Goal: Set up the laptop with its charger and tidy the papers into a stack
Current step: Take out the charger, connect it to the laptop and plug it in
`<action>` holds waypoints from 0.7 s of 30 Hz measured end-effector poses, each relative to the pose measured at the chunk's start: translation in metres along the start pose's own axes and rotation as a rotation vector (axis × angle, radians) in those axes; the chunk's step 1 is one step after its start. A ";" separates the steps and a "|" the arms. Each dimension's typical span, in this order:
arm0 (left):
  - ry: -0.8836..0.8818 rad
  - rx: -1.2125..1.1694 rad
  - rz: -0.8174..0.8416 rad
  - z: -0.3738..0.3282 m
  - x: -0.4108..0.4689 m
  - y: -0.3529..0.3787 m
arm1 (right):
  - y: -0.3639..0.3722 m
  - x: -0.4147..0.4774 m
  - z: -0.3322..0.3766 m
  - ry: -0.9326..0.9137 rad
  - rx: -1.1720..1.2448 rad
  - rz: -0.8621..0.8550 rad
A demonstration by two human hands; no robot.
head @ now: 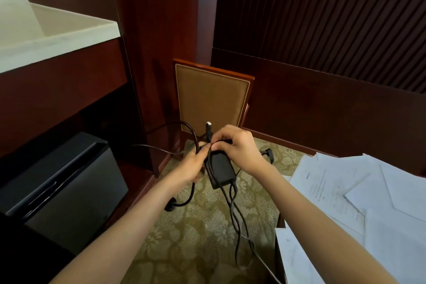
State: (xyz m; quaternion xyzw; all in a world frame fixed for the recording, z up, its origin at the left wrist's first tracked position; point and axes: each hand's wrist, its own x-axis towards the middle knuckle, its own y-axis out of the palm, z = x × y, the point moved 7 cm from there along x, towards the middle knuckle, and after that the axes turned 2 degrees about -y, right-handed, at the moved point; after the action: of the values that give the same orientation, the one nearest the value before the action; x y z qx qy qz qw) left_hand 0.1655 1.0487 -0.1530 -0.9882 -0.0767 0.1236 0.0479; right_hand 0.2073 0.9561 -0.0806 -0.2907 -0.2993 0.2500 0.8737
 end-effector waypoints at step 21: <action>-0.190 0.031 -0.298 0.029 0.006 0.009 | 0.030 -0.065 -0.049 0.828 0.550 0.285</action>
State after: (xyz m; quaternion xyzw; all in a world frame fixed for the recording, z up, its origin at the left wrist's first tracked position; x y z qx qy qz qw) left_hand 0.1652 1.0434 -0.1830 -0.9489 -0.2247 0.2090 0.0735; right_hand 0.1867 0.9202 -0.1569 -0.1629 0.1910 0.2999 0.9203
